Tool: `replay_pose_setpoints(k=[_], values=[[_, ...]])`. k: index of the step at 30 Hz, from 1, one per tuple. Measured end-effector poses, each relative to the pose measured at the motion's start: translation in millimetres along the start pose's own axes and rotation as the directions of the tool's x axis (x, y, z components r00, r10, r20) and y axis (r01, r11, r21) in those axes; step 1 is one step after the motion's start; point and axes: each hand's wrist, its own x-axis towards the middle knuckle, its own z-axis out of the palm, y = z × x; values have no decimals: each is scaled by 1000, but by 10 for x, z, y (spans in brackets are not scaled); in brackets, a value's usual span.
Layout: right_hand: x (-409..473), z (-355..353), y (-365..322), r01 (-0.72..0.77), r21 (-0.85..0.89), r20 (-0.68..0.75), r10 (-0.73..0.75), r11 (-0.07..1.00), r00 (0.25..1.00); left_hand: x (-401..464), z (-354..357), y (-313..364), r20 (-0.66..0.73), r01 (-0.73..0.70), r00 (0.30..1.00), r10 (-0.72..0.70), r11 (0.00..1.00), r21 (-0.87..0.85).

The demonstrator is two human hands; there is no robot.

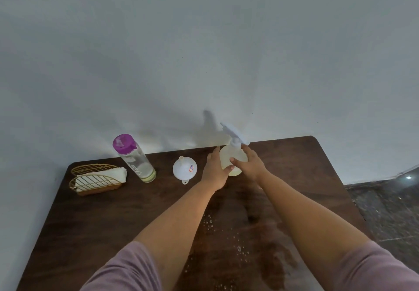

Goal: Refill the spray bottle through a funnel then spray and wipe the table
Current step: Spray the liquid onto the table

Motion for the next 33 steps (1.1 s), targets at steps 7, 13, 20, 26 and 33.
replay_pose_setpoints(k=[7, 13, 20, 26, 33], values=[[48, 12, 20, 70, -105, 43, -65, 992, 997, 36, 1, -19, -10, -4, 1000, 5, 998, 58], [-7, 2, 19, 111, -206, -9, -115, 972, 993, -49, 3, -65, 1, -42, 999, 42, 978, 206], [-359, 200, -2, 2, -208, -294, -64, 978, 954, -373, -96, -78, -119, -55, 990, 79, 980, 193], [-756, 642, -213, 102, -234, -202, -152, 967, 968, -1040, -418, -442, -321, -13, 942, 96, 968, 252], [-975, 1484, -752, 379, -276, 148, -351, 883, 925, -1651, -1190, -1122, -521, 155, 853, -26, 966, 206]])
